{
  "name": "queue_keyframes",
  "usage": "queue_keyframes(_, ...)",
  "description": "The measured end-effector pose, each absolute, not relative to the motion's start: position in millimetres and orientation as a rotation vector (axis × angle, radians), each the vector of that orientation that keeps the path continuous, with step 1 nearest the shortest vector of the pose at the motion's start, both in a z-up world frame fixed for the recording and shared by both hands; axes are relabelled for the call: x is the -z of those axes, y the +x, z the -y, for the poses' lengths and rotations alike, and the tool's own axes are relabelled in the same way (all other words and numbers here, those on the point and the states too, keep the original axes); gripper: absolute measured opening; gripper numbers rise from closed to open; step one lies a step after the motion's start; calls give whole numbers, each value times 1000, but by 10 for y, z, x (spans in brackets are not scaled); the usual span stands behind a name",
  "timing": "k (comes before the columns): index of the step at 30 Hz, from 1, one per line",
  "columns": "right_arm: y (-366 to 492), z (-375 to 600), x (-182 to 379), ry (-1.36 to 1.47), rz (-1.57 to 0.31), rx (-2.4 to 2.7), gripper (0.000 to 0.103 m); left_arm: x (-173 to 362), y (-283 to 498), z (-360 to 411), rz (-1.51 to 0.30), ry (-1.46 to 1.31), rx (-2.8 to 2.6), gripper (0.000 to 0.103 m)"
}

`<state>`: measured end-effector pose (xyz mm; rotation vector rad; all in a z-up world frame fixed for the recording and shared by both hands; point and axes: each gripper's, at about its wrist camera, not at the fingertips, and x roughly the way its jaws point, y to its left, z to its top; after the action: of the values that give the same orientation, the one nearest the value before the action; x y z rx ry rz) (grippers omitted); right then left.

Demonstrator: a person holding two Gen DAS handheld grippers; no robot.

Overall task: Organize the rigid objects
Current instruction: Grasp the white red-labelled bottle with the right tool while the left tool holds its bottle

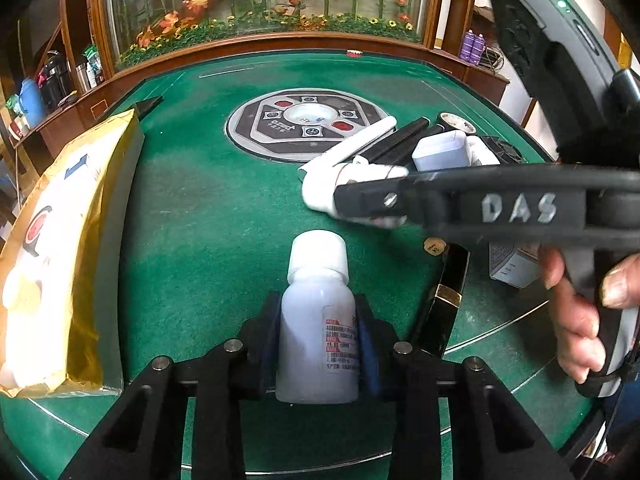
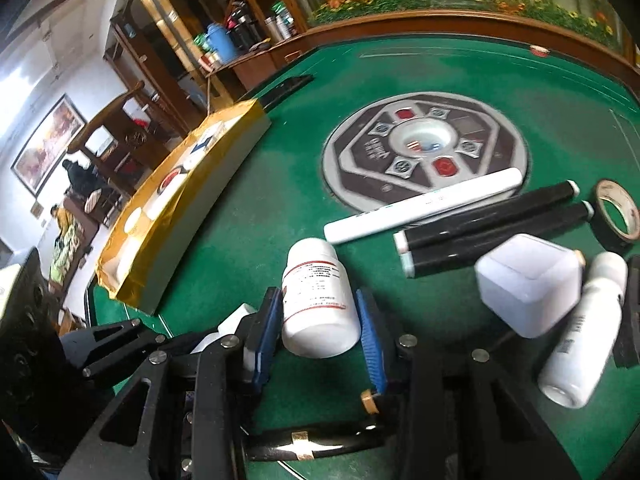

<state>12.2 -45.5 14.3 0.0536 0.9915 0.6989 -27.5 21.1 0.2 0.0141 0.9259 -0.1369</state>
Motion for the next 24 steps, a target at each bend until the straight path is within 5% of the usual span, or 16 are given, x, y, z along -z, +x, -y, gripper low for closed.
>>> queue_keyframes(24, 128, 608, -499, 207, -863, -653, 35, 0, -294, -221, -926, 27, 94, 36)
